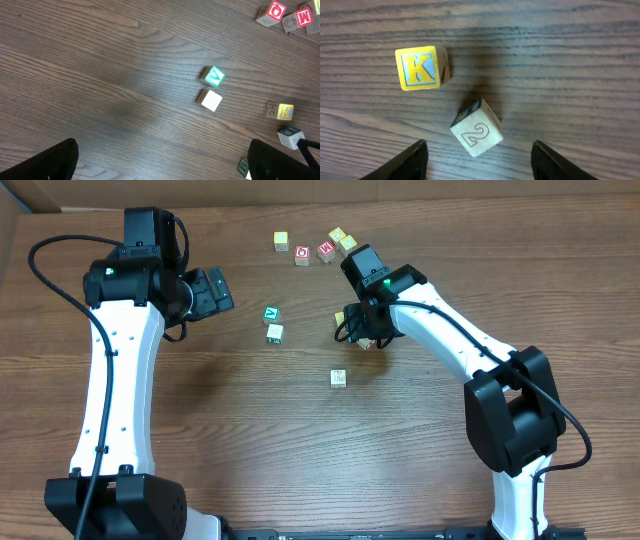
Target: Flip 5 blocks
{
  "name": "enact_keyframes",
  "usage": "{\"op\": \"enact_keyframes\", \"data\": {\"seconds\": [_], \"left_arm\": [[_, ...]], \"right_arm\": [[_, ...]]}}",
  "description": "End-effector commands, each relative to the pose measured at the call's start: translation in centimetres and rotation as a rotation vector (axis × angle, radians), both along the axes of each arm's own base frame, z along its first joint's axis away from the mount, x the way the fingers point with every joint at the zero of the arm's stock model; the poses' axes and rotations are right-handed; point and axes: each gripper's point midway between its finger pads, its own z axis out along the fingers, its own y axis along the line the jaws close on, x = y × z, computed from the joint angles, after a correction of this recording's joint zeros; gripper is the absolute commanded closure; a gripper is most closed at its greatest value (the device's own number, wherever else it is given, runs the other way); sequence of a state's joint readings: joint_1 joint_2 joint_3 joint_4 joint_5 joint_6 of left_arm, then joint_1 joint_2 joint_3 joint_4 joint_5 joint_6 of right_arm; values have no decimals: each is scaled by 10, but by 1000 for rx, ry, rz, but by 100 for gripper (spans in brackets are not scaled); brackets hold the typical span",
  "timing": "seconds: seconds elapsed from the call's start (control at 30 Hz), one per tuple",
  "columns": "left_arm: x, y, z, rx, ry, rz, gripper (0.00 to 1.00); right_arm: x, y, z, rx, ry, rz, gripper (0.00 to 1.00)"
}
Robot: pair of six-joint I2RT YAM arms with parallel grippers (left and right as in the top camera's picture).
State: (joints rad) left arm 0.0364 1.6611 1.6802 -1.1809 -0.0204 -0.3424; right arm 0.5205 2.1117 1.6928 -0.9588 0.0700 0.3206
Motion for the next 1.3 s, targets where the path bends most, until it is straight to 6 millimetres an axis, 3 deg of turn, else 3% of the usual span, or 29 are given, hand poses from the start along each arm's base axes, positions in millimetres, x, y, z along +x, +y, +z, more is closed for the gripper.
{"op": "enact_keyframes", "data": {"seconds": [0.0,0.2,0.4,0.6,0.7,0.83,1.27], "left_arm": [[5,1,7,4,-22,20,0],[6,1,7,4,-23,20,0],[5,1,7,4,-22,20,0],[5,1,7,4,-22,20,0],[5,1,7,4,-22,20,0],[6,1,7,4,-23,20,0],[6,1,7,4,-23,20,0]], "right_arm": [[3,4,-2,9,-19,27,34],[1,3,-16,18,-20,-1,34],[-9,3,-29,70,25,-258,38],[-9,4,-30,110,34,-408,39],[-9,4,-29,122,36,-457,50],[-6,-1,-29,118,17,-551,49],[-7,6,-28,118,-6,-554,48]]}}
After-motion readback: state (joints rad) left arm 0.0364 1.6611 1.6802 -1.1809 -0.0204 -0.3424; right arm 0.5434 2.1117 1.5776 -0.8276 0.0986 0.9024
